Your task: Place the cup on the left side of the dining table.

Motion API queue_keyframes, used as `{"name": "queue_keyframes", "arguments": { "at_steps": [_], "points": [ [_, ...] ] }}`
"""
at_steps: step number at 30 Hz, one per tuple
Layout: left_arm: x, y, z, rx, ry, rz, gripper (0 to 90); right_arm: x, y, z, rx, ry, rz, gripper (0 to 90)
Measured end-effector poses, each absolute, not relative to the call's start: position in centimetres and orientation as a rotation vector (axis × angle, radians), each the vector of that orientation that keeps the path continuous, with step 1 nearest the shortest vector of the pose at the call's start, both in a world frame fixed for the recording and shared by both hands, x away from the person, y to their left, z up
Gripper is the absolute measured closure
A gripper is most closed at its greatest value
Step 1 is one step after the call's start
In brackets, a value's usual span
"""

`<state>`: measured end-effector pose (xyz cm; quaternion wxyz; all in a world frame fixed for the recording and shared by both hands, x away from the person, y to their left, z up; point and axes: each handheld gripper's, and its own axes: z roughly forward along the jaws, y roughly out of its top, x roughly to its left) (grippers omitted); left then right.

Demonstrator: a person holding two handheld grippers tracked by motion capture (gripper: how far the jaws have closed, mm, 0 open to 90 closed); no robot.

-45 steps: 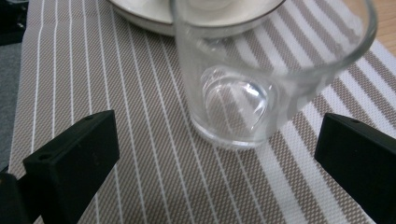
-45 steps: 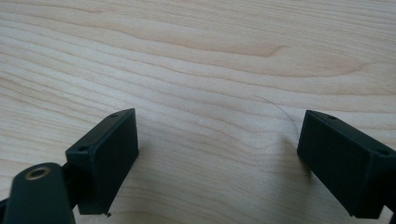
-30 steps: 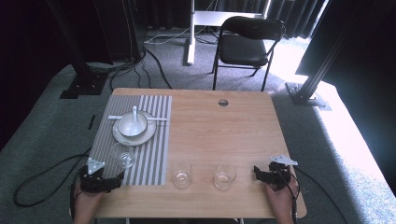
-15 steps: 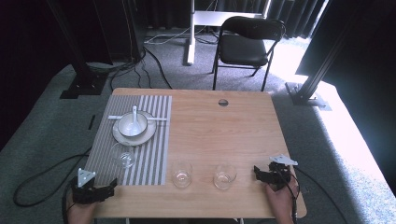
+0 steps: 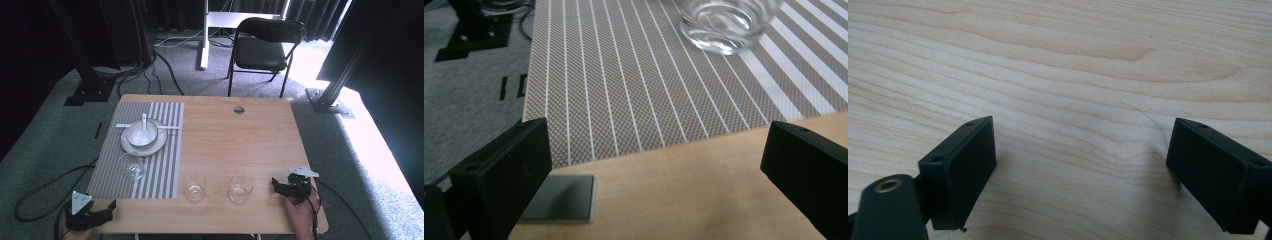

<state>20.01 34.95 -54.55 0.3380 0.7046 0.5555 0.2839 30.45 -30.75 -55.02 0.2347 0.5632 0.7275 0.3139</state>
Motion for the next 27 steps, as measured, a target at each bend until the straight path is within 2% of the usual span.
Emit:
{"name": "queue_keyframes", "arguments": {
  "at_steps": [10,27],
  "points": [
    [18.5,36.6,-55.3,1.818,1.443,0.754,0.4,30.5,-30.7,-55.0,1.546,1.996,0.862,11.9],
    [16.7,37.8,-55.6,1.681,1.568,0.93,0.4,30.5,-30.8,-55.0,1.545,1.997,0.862,11.9]
  ]
}}
